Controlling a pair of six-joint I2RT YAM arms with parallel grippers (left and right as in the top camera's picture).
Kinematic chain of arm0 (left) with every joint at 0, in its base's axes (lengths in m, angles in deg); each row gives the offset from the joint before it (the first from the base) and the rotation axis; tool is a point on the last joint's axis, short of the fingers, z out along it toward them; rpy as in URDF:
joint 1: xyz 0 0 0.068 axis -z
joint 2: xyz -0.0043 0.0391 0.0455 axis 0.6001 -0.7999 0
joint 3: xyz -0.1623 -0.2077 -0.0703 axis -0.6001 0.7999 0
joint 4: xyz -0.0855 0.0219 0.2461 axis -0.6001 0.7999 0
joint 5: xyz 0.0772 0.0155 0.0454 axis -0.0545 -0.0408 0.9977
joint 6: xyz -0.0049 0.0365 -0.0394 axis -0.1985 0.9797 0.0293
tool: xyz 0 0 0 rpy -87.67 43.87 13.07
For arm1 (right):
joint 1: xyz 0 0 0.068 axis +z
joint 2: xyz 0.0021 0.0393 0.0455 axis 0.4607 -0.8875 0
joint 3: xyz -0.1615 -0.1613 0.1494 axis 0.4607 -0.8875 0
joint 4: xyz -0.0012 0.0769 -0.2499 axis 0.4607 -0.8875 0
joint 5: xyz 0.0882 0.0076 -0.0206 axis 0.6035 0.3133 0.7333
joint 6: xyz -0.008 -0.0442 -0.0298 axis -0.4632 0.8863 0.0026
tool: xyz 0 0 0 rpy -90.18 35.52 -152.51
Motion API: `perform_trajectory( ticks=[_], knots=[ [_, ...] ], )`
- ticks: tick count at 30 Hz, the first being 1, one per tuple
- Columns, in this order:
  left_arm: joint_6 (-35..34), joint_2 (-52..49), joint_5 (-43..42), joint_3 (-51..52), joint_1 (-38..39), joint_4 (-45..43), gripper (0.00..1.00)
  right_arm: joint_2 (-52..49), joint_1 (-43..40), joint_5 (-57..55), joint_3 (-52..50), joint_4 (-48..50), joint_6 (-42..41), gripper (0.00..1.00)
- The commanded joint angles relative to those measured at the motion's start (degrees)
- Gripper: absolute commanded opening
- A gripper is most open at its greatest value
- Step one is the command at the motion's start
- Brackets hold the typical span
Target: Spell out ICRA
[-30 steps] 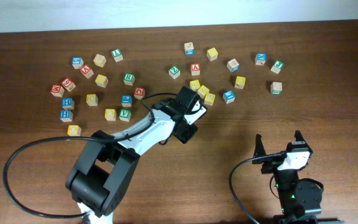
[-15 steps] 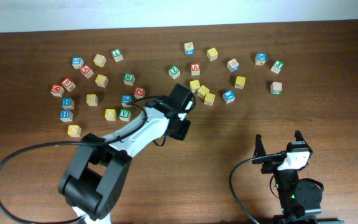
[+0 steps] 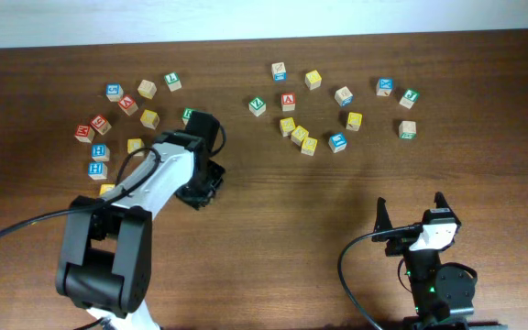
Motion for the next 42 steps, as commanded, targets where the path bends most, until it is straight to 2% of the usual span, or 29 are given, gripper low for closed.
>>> perform_trajectory(
  ticks=[1,4,8,13,14,18,27,28,30,32,35,40,42],
  knots=[
    [-23.91,1.60,0.24,5.18,-0.24,-2.56,0.24,0.17,-0.42,-0.28,-0.31,-0.39,0.02,0.98],
    [-23.98,1.60,4.37,6.62,-0.31,-7.45,0.25,0.17,-0.42,-0.28,-0.31,-0.39,0.02,0.98],
    [-23.98,1.60,3.72,6.62,-0.79,-14.49,0.30,0.17,-0.42,-0.28,-0.31,-0.39,0.02,0.99],
    [-25.29,1.60,3.65,6.62,-0.79,-13.99,0.34,0.17,-0.42,-0.28,-0.31,-0.37,0.02,0.98],
    [-27.39,1.60,3.45,6.62,-0.79,-13.03,0.35,0.17,-0.42,-0.28,-0.31,-0.39,0.02,0.98],
    [-28.09,1.60,3.23,6.62,-0.79,-13.40,0.33,0.17,-0.42,-0.28,-0.31,-0.39,0.02,0.98],
    [-33.90,1.60,3.23,6.62,-0.79,-14.47,0.35,0.17,-0.42,-0.28,-0.31,-0.37,0.02,0.98],
    [-33.90,1.60,3.26,6.60,-0.79,-14.47,0.50,0.17,-0.42,-0.28,-0.31,-0.37,0.02,0.98],
    [-33.83,1.60,3.26,6.62,-0.79,-14.43,0.61,0.17,-0.42,-0.28,-0.31,-0.37,0.02,0.98],
    [-32.46,1.62,3.26,6.60,-0.79,-14.47,0.68,0.17,-0.42,-0.28,-0.31,-0.39,0.02,0.98],
    [-27.06,3.78,6.78,6.45,-0.79,-14.51,0.69,0.17,-0.42,-0.28,-0.31,-0.39,0.02,0.98],
    [-21.00,16.17,9.44,6.32,-0.76,-14.99,0.69,0.17,-0.42,-0.28,-0.31,-0.39,0.02,0.98],
    [-16.41,22.32,9.53,6.32,-0.79,-14.88,0.72,0.17,-0.42,-0.28,-0.31,-0.39,0.02,0.98]
  ],
)
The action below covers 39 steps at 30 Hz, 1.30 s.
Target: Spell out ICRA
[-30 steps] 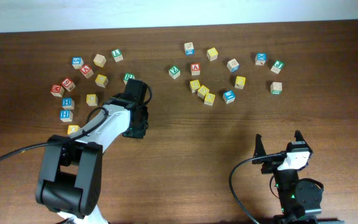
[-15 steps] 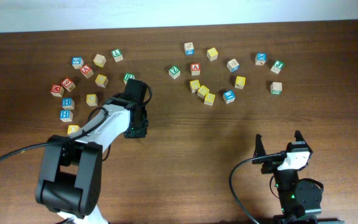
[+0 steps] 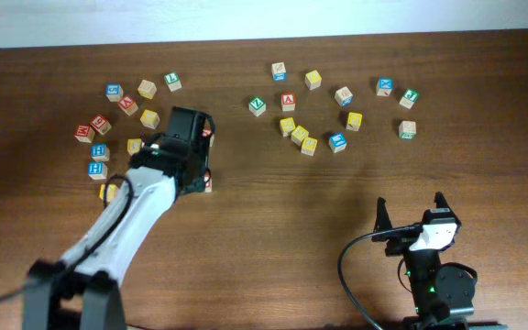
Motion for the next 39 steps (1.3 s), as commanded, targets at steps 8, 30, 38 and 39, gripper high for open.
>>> perform_trajectory(
  ticks=[8,30,38,39],
  knots=[
    [69.90,20.59,3.72,0.17,-0.39,4.94,0.82,0.17,-0.42,-0.28,-0.31,-0.39,0.04,0.98],
    [97.48,4.94,-23.82,-21.70,-16.96,28.81,0.99,0.17,-0.42,-0.28,-0.31,-0.39,0.04,0.98],
    [90.58,-4.76,-11.63,-21.70,-17.07,25.16,0.95,0.17,-0.42,-0.28,-0.31,-0.37,0.04,0.98],
    [90.58,-6.60,-11.65,-21.70,-17.07,25.18,0.91,0.17,-0.42,-0.31,-0.31,-0.39,0.04,0.98]
  ],
)
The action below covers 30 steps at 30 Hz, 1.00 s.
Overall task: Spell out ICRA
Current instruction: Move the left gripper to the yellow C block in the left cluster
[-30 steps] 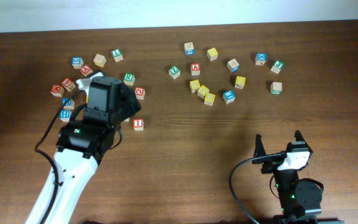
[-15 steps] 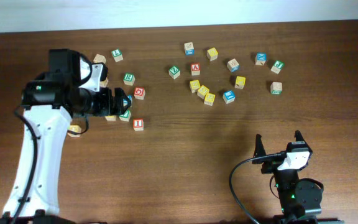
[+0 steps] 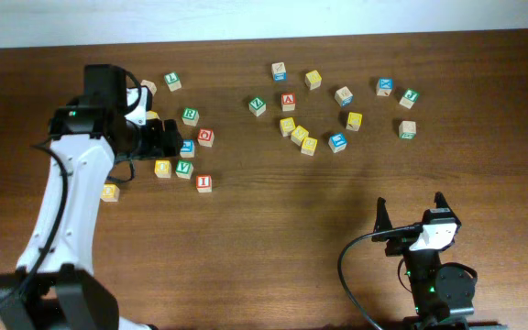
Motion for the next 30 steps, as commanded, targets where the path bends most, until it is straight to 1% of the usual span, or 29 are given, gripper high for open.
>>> perform_trajectory(
  ticks=[1,2,4,6,7,8,11,13,15,16,20,21,22,24,25,28,29,30],
  knots=[
    [-0.74,-4.87,2.36,-0.52,-0.42,-0.13,0.80,0.24,-0.42,-0.28,-0.31,-0.39,0.00,0.98],
    [-0.74,-5.92,2.36,-0.52,-0.42,-0.55,0.75,0.24,-0.42,-0.28,-0.31,-0.39,0.00,0.98],
    [-0.85,-6.58,2.73,-0.52,-0.42,-1.88,0.75,0.24,-0.42,-0.28,-0.31,-0.39,0.00,0.98],
    [-9.40,-6.58,10.64,-0.52,-0.55,-2.05,0.76,0.24,-0.42,-0.31,-0.31,-0.39,0.00,0.98],
    [-11.72,-6.58,12.94,-0.52,-0.90,-2.08,0.79,0.24,-0.42,-0.28,-0.31,-0.39,0.00,0.98],
    [-11.78,-6.60,13.53,-0.52,-1.29,-2.43,0.80,0.24,-0.42,-0.28,-0.31,-0.39,0.00,0.98],
    [-16.41,-6.60,14.01,-0.52,-1.33,-2.47,0.82,0.24,-0.42,-0.28,-0.31,-0.37,0.00,0.98],
    [-16.39,-6.60,14.91,-0.52,-1.53,-2.45,0.82,0.24,-0.42,-0.28,-0.31,-0.39,0.00,0.98],
    [-16.41,-6.60,17.73,-0.52,-1.53,-2.43,0.82,0.24,-0.42,-0.28,-0.31,-0.39,0.00,0.98],
    [-16.41,-6.60,18.32,-0.52,-1.66,-2.45,0.86,0.24,-0.42,-0.28,-0.31,-0.39,0.00,0.98],
    [-16.39,-6.60,18.27,-0.52,-3.15,-2.89,0.92,0.24,-0.42,-0.28,-0.31,-0.37,0.00,0.98],
    [-16.31,-6.60,18.25,-0.52,-3.15,-3.41,0.88,0.24,-0.42,-0.28,-0.31,-0.39,0.00,0.98],
    [-14.47,-6.60,18.03,-0.52,-3.15,-4.22,0.86,0.24,-0.42,-0.28,-0.31,-0.39,0.00,0.98],
    [-13.55,-6.62,18.03,-0.52,-3.15,-5.49,0.88,0.24,-0.42,-0.28,-0.31,-0.39,0.00,0.98],
    [-13.55,-6.88,17.35,-0.52,-3.15,-5.49,0.94,0.24,-0.42,-0.28,-0.31,-0.39,0.00,0.98],
    [-13.62,-8.33,16.92,-0.52,-3.63,-7.21,0.96,0.24,-0.42,-0.28,-0.31,-0.39,0.00,0.98],
    [-14.71,-8.72,16.96,-0.52,-3.63,-7.87,0.99,0.24,-0.42,-0.28,-0.31,-0.39,0.00,0.98],
    [-15.54,-8.72,16.96,-0.52,-3.63,-8.94,0.99,0.24,-0.42,-0.28,-0.31,-0.39,0.00,0.98]
  ],
)
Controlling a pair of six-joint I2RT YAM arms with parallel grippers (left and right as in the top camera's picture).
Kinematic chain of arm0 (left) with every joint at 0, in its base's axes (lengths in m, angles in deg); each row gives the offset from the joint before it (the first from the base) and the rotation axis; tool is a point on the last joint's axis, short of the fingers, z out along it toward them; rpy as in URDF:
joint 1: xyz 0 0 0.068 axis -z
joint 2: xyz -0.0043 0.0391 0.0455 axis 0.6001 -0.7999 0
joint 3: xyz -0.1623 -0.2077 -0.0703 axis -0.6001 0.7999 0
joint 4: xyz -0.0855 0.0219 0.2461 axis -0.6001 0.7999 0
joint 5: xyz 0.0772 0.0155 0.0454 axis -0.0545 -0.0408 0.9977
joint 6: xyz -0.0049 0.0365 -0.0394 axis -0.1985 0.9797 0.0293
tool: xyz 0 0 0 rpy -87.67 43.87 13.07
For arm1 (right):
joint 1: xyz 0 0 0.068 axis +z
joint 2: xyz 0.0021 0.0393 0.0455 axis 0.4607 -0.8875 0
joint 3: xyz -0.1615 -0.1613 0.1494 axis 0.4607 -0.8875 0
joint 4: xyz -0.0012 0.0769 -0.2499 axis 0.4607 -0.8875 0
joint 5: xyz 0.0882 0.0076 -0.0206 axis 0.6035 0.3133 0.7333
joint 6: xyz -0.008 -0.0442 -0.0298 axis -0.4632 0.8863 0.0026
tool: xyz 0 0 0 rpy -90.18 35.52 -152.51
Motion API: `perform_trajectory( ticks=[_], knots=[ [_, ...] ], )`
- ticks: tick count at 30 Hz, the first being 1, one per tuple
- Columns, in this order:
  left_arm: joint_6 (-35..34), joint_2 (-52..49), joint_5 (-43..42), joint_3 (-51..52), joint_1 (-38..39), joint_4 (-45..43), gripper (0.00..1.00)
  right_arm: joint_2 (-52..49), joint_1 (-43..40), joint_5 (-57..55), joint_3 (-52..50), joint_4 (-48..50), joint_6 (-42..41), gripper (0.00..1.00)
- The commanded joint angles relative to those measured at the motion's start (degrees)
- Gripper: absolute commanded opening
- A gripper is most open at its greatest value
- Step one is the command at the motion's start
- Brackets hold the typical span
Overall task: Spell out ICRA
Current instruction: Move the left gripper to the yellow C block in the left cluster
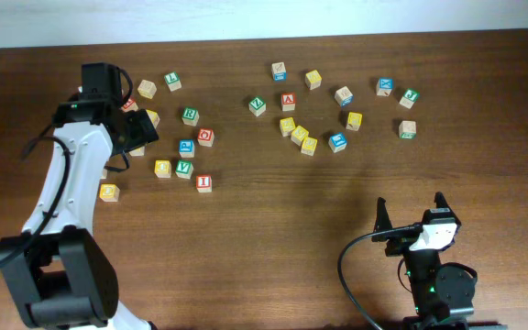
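Lettered wooden blocks lie in two groups. A red block (pixel 203 182) sits alone toward the front of the left group, below a yellow block (pixel 162 169) and a green-lettered block (pixel 183 169). Behind them lie a blue block (pixel 186 148), a red block (pixel 206 137) and a green block (pixel 190 115). A red A block (pixel 288 100) lies in the right group. My left gripper (pixel 141 136) hovers at the left group's edge, its jaws too dark to read. Near the front right, the right gripper (pixel 411 213) rests open and holds nothing.
More blocks lie at the far left around my left wrist, including a yellow one (pixel 108 192). The right group spreads from a green block (pixel 258 106) to a green block (pixel 408 129). A black cable (pixel 346 266) loops by the right arm's base.
The left gripper has drawn back a little to the left, away from the blue and red blocks. No block has moved. My right arm is still.
The left gripper was low over the spot where the lone red block now lies. Then it was further back, with that red block showing beside it. Then the arm had swung to the left side, uncovering the blocks, and now it is further left.
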Motion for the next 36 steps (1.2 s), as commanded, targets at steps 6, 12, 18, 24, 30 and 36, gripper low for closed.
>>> perform_trajectory(
  ticks=[6,12,18,24,30,36],
  knots=[
    [19.91,-1.79,-0.07,-0.52,-0.72,-9.75,0.99,0.24,-0.42,-0.26,-0.31,-0.39,0.04,0.98],
    [25.24,-7.34,-8.90,-0.52,-5.49,-11.26,0.95,0.24,-0.42,-0.26,-0.31,-0.39,0.04,0.98],
    [29.38,-11.19,-14.23,-0.52,-4.94,-15.43,0.84,0.24,-0.42,-0.26,-0.31,-0.37,0.04,0.98],
    [29.44,-15.89,-13.81,-0.52,-4.94,-16.33,0.67,0.24,-0.42,-0.26,-0.31,-0.39,0.04,0.98],
    [22.32,-18.95,-6.97,-0.52,-4.94,-17.20,0.62,0.24,-0.42,-0.26,-0.31,-0.39,0.04,0.98],
    [21.92,-19.52,-7.19,-0.52,-4.94,-18.03,0.41,0.24,-0.42,-0.26,-0.31,-0.39,0.04,0.98]
  ],
)
